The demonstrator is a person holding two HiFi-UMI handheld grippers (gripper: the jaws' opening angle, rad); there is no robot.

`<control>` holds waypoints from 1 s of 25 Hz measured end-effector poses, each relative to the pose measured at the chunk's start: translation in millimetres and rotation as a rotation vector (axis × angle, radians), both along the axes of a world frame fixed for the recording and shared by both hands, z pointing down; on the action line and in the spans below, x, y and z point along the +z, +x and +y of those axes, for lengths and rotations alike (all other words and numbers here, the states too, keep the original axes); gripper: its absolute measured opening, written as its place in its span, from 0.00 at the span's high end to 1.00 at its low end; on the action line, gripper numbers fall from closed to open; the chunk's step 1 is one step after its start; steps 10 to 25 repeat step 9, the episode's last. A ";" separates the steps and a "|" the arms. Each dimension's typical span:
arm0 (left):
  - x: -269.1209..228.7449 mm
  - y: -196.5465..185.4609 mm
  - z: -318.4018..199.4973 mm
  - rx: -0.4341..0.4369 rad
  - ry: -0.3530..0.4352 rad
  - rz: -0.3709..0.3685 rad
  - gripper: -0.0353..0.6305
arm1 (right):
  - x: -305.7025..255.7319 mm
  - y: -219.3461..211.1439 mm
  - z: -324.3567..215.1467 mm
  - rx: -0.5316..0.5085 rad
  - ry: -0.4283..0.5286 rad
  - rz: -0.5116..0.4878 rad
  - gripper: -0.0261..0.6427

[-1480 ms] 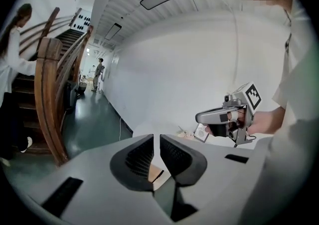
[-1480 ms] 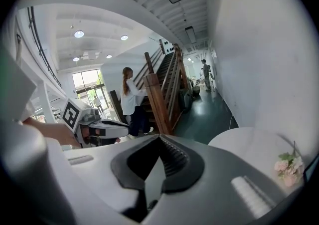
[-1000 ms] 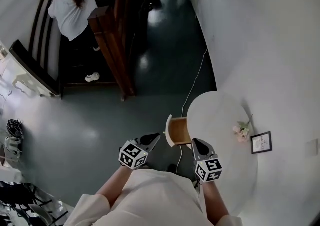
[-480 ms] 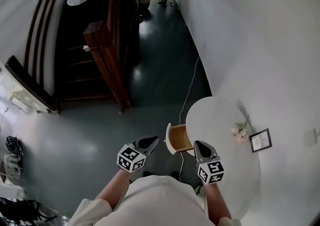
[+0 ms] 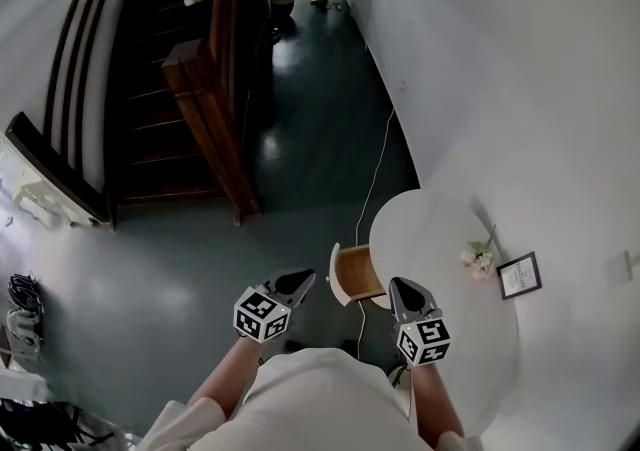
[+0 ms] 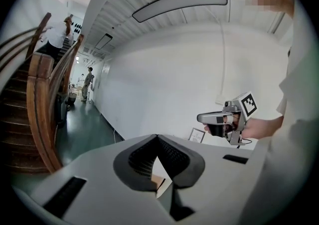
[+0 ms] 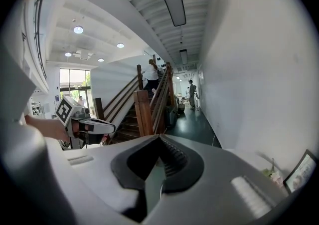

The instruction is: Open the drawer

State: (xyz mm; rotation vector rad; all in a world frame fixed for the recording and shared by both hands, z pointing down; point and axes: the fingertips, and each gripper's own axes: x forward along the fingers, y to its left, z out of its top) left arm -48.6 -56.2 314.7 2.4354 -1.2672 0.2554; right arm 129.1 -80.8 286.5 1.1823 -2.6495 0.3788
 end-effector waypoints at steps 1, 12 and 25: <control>-0.8 -0.9 -1.4 -0.001 0.002 0.001 0.94 | -0.7 -0.3 -1.1 0.001 0.001 0.000 0.94; -2.5 -1.9 -6.6 -0.002 0.014 0.004 0.94 | 1.6 0.2 -3.7 0.001 0.004 0.003 0.94; -2.5 -1.9 -6.6 -0.002 0.014 0.004 0.94 | 1.6 0.2 -3.7 0.001 0.004 0.003 0.94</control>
